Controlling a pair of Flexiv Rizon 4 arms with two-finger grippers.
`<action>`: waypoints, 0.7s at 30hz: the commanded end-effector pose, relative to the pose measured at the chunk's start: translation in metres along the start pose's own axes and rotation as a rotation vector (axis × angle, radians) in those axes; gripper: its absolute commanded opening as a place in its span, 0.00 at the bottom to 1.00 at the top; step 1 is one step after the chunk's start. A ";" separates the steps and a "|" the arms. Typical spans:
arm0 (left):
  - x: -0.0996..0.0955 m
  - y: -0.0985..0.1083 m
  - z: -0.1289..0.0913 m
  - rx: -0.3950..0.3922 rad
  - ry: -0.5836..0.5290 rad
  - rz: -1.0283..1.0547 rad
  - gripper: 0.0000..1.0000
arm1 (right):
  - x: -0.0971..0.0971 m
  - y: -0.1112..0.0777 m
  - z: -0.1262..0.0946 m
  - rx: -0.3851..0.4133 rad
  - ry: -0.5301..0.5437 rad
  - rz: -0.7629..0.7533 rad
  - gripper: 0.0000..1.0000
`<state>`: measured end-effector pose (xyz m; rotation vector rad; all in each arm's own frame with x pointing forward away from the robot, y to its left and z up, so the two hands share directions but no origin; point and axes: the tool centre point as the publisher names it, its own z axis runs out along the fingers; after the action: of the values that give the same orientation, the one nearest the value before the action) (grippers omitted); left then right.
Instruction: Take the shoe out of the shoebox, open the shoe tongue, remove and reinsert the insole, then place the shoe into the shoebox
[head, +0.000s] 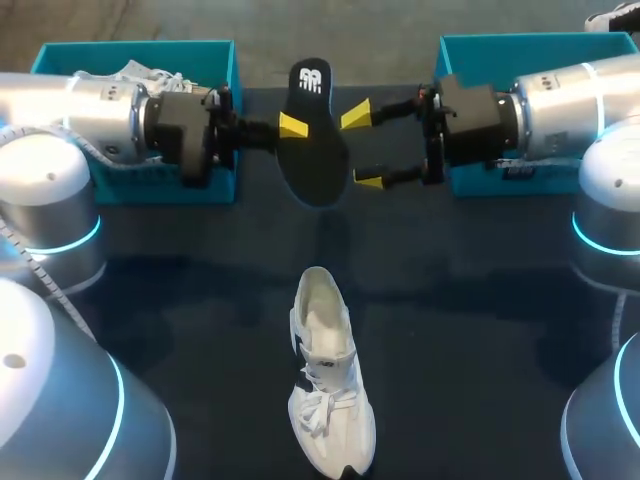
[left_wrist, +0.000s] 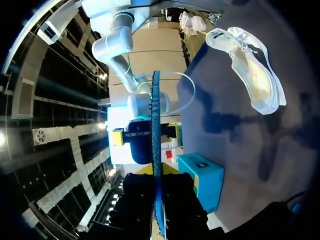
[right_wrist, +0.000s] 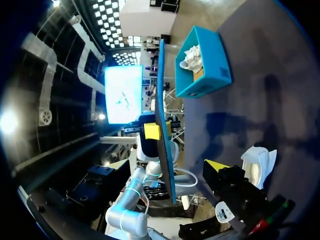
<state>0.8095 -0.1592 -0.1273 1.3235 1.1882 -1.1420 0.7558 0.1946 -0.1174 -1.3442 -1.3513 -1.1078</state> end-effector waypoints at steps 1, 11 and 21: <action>0.004 -0.003 0.006 -0.011 -0.006 0.001 0.00 | 0.004 0.002 0.013 0.011 -0.009 -0.010 0.87; 0.005 -0.004 0.012 -0.021 -0.024 -0.006 0.00 | 0.004 0.003 0.020 0.024 -0.026 -0.015 0.69; 0.002 -0.002 0.015 -0.029 -0.039 0.003 0.00 | 0.001 0.005 0.020 0.022 -0.015 -0.011 0.44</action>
<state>0.8074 -0.1707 -0.1299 1.2791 1.1711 -1.1421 0.7606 0.2128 -0.1186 -1.3343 -1.3823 -1.0858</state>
